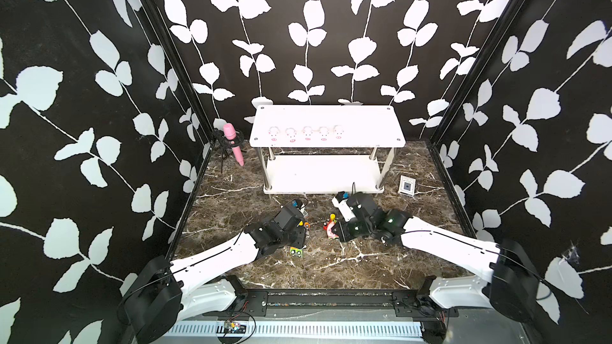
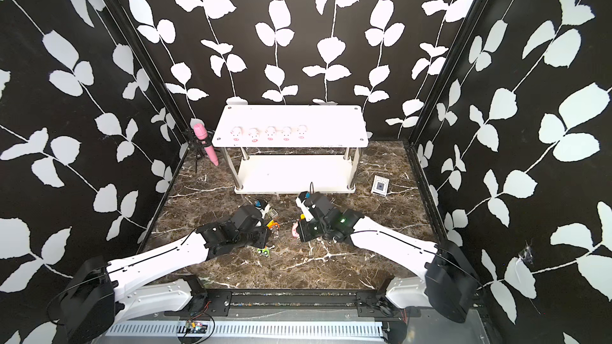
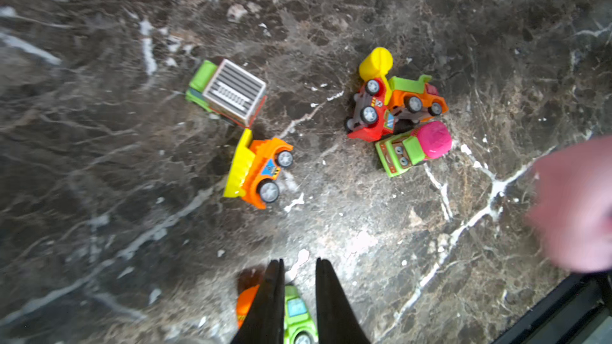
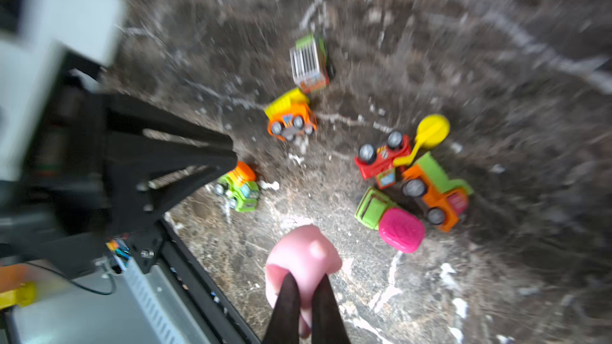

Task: Organize plastic toys on shelves
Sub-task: Pick up the plastic toy at the center of the board, then place the plastic toy on the shelf.

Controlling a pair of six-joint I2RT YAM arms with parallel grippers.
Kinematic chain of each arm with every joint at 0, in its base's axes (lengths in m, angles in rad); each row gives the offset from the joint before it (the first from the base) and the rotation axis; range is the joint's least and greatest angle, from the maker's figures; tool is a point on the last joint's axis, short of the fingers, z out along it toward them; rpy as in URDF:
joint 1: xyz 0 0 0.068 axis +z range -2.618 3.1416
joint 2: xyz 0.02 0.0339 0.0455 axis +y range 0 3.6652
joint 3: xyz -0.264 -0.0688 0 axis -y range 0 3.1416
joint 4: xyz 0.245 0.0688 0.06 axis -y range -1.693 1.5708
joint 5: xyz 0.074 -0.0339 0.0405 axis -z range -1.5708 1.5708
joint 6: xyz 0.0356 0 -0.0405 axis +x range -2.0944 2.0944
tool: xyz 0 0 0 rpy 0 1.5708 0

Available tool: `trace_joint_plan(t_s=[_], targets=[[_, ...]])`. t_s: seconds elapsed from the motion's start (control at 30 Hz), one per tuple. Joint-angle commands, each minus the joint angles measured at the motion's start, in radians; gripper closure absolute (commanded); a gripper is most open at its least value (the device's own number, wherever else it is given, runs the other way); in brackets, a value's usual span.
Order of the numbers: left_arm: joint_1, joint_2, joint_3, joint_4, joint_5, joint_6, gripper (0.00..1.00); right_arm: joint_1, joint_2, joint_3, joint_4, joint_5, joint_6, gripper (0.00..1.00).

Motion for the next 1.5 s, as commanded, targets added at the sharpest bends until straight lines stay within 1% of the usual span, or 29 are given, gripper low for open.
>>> trace_joint_plan(t_s=[0.0,0.1,0.27,0.5,0.63,0.73,0.9,1.27,1.47], targets=[[0.01,-0.033,0.019,-0.061,-0.04,0.03,0.8,-0.08,-0.054,0.097,-0.139,-0.064,-0.094,1.0],[0.014,-0.039,0.019,-0.071,-0.04,0.034,0.8,-0.154,-0.074,0.193,-0.235,-0.092,-0.159,1.0],[0.018,-0.036,0.022,-0.071,-0.038,0.035,0.8,-0.253,-0.05,0.36,-0.361,-0.134,-0.247,1.0],[0.02,-0.042,0.031,-0.088,-0.041,0.042,0.8,-0.333,0.016,0.593,-0.478,-0.189,-0.323,1.0],[0.02,-0.053,0.032,-0.1,-0.049,0.065,0.8,-0.382,0.051,0.688,-0.499,-0.268,-0.353,1.0],[0.021,-0.062,0.034,-0.109,-0.051,0.082,0.8,-0.414,0.091,0.768,-0.525,-0.294,-0.365,1.0],[0.021,-0.067,0.037,-0.117,-0.047,0.092,0.8,-0.455,0.185,0.939,-0.593,-0.335,-0.394,1.0],[0.024,-0.059,0.036,-0.122,-0.055,0.096,0.81,-0.532,0.473,1.425,-0.858,-0.386,-0.482,1.0],[0.027,-0.06,0.031,-0.117,-0.052,0.094,0.8,-0.552,0.603,1.622,-0.95,-0.412,-0.497,1.0]])
